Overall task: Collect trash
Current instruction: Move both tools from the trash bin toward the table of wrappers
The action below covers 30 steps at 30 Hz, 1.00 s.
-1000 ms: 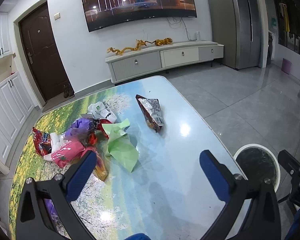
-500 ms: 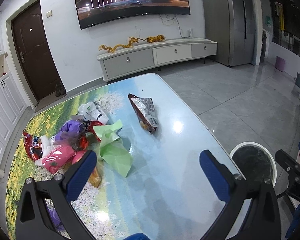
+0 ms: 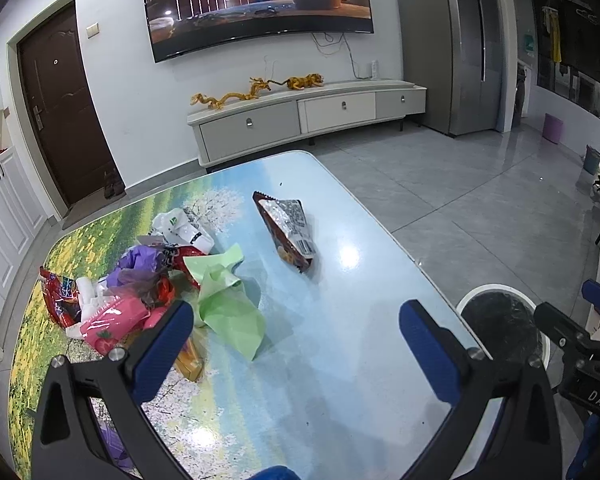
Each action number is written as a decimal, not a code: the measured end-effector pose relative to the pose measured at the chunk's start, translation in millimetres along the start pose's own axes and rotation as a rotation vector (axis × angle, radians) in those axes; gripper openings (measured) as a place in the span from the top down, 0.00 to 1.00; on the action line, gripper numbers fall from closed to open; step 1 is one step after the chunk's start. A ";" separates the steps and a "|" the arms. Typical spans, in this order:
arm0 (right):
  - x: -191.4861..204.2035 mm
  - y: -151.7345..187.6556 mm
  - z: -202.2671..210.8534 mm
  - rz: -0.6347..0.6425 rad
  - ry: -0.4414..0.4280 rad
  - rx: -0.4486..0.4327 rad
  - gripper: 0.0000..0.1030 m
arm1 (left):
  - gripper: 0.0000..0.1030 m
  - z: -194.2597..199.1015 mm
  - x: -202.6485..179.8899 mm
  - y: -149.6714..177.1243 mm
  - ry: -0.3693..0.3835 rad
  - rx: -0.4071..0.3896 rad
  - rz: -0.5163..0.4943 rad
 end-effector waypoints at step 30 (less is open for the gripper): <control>53.6 -8.0 25.2 0.048 -0.073 -0.034 0.01 | 0.00 35.0 64.2 10.4 0.025 -0.059 0.078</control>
Point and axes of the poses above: each gripper's, at about its wrist camera, not at the fingertips, and z roughly against the way its jaws point, x to its left, y to its underside, the point moved 4 cm from there along -z, roughly the way its jaws point, and after that the axes turned 13 degrees about -y, right-handed, at the moved point
